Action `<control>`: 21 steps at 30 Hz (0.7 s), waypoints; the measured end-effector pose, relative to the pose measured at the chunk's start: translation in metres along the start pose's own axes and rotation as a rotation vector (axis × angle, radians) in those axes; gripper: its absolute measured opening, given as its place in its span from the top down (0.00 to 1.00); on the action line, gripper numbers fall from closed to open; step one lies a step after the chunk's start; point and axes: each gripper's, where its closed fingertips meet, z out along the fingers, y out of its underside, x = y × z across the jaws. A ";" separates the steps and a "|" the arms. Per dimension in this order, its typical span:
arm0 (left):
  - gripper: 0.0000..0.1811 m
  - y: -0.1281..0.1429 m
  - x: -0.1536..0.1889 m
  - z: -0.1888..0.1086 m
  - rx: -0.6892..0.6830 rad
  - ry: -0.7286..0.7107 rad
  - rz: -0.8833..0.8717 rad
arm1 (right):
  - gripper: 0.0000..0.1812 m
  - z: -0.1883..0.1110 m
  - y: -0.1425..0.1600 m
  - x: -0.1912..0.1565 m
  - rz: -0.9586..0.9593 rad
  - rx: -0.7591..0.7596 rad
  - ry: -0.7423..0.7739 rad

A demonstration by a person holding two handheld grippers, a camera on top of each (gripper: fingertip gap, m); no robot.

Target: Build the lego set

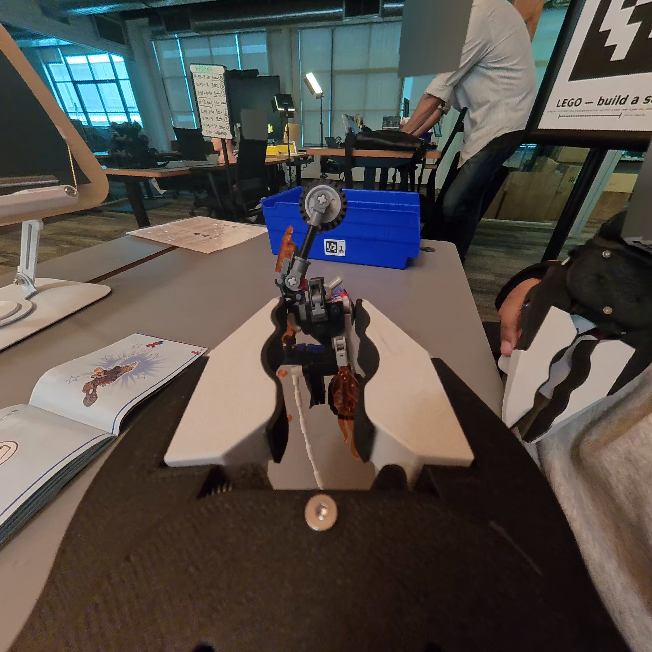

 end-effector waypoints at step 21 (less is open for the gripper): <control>0.80 0.000 0.000 0.000 -0.002 0.001 0.001 | 1.00 -0.001 -0.001 -0.002 -0.164 -0.065 0.080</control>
